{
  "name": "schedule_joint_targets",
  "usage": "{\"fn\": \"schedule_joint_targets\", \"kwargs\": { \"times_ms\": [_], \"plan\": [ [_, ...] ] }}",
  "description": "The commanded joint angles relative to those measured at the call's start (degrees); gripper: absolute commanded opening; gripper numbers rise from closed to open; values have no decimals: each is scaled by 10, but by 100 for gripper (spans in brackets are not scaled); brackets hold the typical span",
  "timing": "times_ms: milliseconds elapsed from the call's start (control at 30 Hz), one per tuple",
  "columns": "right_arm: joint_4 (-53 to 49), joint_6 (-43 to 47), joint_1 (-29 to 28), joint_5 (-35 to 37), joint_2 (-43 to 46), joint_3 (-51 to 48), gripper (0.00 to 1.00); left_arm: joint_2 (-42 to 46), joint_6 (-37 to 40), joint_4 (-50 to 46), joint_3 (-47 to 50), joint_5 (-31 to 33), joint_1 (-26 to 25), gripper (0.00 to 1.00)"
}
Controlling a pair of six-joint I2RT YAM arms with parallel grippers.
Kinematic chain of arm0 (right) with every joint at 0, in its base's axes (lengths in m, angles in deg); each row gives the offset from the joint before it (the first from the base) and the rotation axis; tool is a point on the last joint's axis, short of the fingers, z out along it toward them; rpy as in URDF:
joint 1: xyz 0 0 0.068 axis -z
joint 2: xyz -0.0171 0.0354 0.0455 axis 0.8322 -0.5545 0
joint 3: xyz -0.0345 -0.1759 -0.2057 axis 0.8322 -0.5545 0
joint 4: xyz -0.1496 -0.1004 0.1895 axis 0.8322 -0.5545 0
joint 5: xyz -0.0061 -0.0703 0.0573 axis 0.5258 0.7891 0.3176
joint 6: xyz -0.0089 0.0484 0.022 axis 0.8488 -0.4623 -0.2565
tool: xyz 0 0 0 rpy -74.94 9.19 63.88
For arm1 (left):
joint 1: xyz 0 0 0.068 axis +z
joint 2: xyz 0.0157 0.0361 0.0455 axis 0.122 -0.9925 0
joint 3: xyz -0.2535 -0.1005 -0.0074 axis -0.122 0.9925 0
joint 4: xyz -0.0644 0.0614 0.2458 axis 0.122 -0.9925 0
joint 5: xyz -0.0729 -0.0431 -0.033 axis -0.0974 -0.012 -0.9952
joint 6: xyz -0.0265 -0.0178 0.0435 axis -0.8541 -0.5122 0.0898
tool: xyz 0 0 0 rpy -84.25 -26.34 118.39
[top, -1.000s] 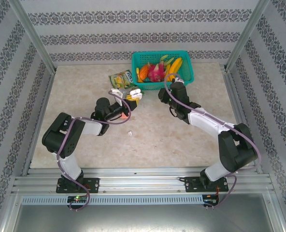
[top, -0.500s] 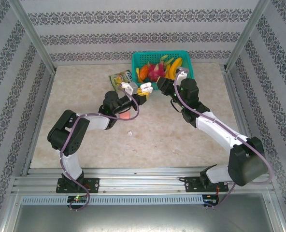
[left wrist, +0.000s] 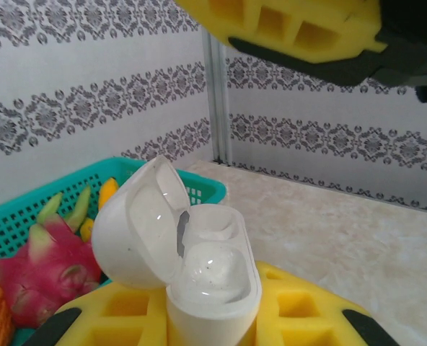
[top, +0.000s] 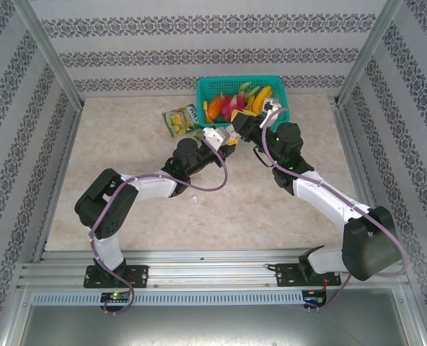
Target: Insert the wireless bluetooth earbuds into the charging case
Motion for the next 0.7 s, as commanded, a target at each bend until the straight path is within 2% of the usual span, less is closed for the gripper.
{"fn": "schedule_joint_targets", "kwargs": {
  "times_ms": [0,667],
  "plan": [
    [56,3,5,-16,23,-8,32,25,11,51,-11,45,-6,0],
    [89,6,-23,-14,40,-34,32,63,-2,67,-21,39,-6,0]
  ]
}}
